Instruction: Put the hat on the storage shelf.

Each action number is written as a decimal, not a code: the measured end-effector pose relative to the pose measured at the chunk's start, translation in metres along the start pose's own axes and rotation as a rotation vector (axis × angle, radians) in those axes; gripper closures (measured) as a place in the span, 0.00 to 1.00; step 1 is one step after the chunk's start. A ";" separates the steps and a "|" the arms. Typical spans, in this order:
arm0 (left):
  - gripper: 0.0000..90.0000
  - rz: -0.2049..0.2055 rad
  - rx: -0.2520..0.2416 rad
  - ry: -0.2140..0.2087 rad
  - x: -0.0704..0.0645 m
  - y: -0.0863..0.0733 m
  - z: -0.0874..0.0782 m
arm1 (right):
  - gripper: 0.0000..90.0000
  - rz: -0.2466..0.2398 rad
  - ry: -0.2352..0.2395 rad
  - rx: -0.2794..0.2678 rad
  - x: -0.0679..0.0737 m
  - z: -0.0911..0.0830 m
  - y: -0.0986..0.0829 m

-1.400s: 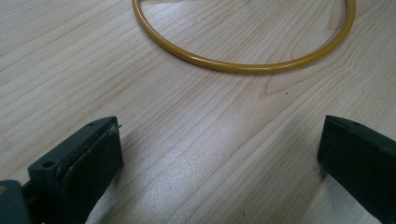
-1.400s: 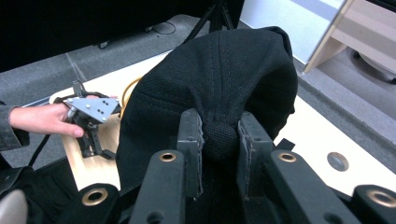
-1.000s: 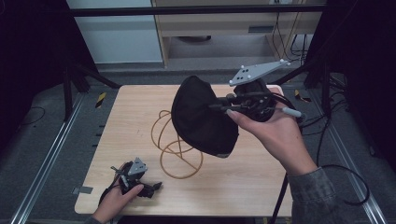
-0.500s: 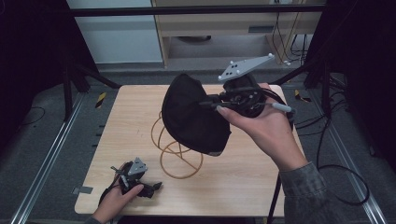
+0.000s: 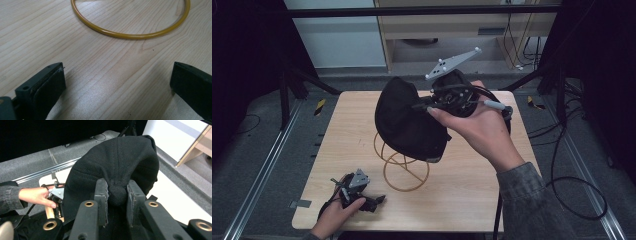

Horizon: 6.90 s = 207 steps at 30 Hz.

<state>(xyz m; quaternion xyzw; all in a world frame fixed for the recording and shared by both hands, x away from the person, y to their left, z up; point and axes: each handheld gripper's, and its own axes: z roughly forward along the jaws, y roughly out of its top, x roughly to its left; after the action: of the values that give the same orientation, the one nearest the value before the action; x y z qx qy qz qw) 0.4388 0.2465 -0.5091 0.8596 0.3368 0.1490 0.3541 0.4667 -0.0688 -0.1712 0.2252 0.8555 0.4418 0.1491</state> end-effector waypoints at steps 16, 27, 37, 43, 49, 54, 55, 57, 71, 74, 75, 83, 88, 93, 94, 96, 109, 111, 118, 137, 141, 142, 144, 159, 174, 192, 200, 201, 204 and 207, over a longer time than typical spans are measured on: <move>0.00 0.000 0.000 0.000 0.000 0.000 0.000 | 0.83 0.009 0.024 0.023 -0.006 0.032 0.008; 0.00 0.001 0.000 0.000 0.000 0.000 0.000 | 0.82 0.030 0.014 0.071 -0.019 0.053 0.010; 0.00 0.001 -0.001 0.000 0.000 0.000 0.000 | 0.82 0.024 0.027 0.111 -0.016 0.067 0.008; 0.00 -0.001 -0.002 -0.002 0.000 0.000 0.000 | 0.82 0.020 0.031 0.137 -0.013 0.078 0.007; 0.00 0.000 -0.002 -0.002 0.000 0.000 0.000 | 0.82 0.013 0.033 0.162 -0.011 0.086 0.006; 0.00 0.000 -0.001 -0.003 0.000 0.000 0.000 | 0.81 0.000 0.041 0.185 -0.007 0.093 0.003; 0.00 0.000 -0.001 -0.002 0.000 0.000 0.000 | 0.81 0.001 0.042 0.187 -0.007 0.094 0.003; 0.00 0.000 -0.002 -0.002 0.000 0.000 0.000 | 0.81 -0.001 0.043 0.189 -0.006 0.096 0.002; 0.00 0.000 -0.001 -0.002 0.000 0.000 0.000 | 0.80 -0.007 0.054 0.203 -0.003 0.105 -0.002; 0.00 0.001 -0.001 -0.002 0.000 0.000 0.000 | 0.79 -0.005 0.055 0.200 -0.003 0.106 -0.002; 0.00 0.000 -0.002 -0.003 0.000 0.000 0.000 | 0.78 -0.005 0.056 0.201 -0.003 0.106 -0.002; 0.00 0.000 -0.001 -0.002 0.000 0.000 0.000 | 0.68 -0.001 0.059 0.201 -0.001 0.099 -0.001; 0.00 0.000 0.000 -0.003 0.000 0.000 0.000 | 0.65 -0.001 0.051 0.188 0.000 0.091 -0.001; 0.00 0.001 0.000 -0.003 0.000 0.000 0.000 | 0.64 0.000 0.047 0.182 0.000 0.085 -0.002; 0.00 0.001 0.000 -0.003 0.000 0.000 0.000 | 0.64 -0.001 0.047 0.181 0.000 0.084 -0.002; 0.00 0.000 -0.001 -0.003 0.000 0.000 0.000 | 0.64 -0.002 0.044 0.180 0.000 0.082 -0.002; 0.00 0.001 0.000 -0.003 0.000 0.000 0.000 | 0.60 0.003 0.037 0.147 0.003 0.070 -0.007; 0.00 0.000 0.000 -0.003 0.000 0.000 0.000 | 0.59 0.005 0.034 0.145 0.003 0.068 -0.008; 0.00 0.001 0.000 -0.003 0.000 0.000 0.000 | 0.50 0.031 0.016 0.131 0.002 0.061 -0.014; 0.00 0.001 0.000 -0.002 0.000 0.000 0.000 | 0.12 0.124 -0.147 0.067 -0.019 0.037 -0.035; 0.00 0.001 0.000 -0.003 0.000 0.000 0.000 | 0.11 0.130 -0.174 0.055 -0.023 0.032 -0.043; 0.00 0.001 0.000 -0.003 0.000 0.000 0.000 | 0.09 0.129 -0.187 0.047 -0.025 0.029 -0.046; 0.00 0.001 0.001 -0.004 0.000 0.000 0.000 | 0.09 0.141 -0.202 0.041 -0.029 0.024 -0.053; 0.00 0.001 0.001 -0.002 0.000 0.000 0.000 | 0.13 0.165 -0.282 0.047 -0.040 -0.004 -0.097; 0.00 0.000 -0.001 0.000 -0.001 0.000 0.000 | 0.17 0.151 -0.334 0.067 -0.041 -0.003 -0.140; 0.00 0.001 0.002 -0.001 -0.001 0.000 0.000 | 0.19 0.202 -0.341 0.085 -0.043 0.015 -0.195; 0.00 0.000 0.002 -0.001 -0.001 0.000 0.000 | 0.21 0.250 -0.324 0.107 -0.041 0.028 -0.226; 0.00 0.000 0.001 -0.001 -0.001 0.000 0.000 | 0.21 0.258 -0.319 0.110 -0.040 0.030 -0.231; 0.00 0.001 0.002 -0.001 -0.001 0.000 0.000 | 0.21 0.280 -0.314 0.125 -0.040 0.038 -0.247; 0.00 0.000 0.002 -0.001 -0.001 0.000 0.000 | 0.21 0.299 -0.305 0.127 -0.039 0.045 -0.258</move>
<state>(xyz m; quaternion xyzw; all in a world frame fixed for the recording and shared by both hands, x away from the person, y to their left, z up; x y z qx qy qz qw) 0.4379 0.2466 -0.5092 0.8601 0.3364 0.1483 0.3536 0.4547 -0.1894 -0.4066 0.4229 0.8062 0.3649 0.1950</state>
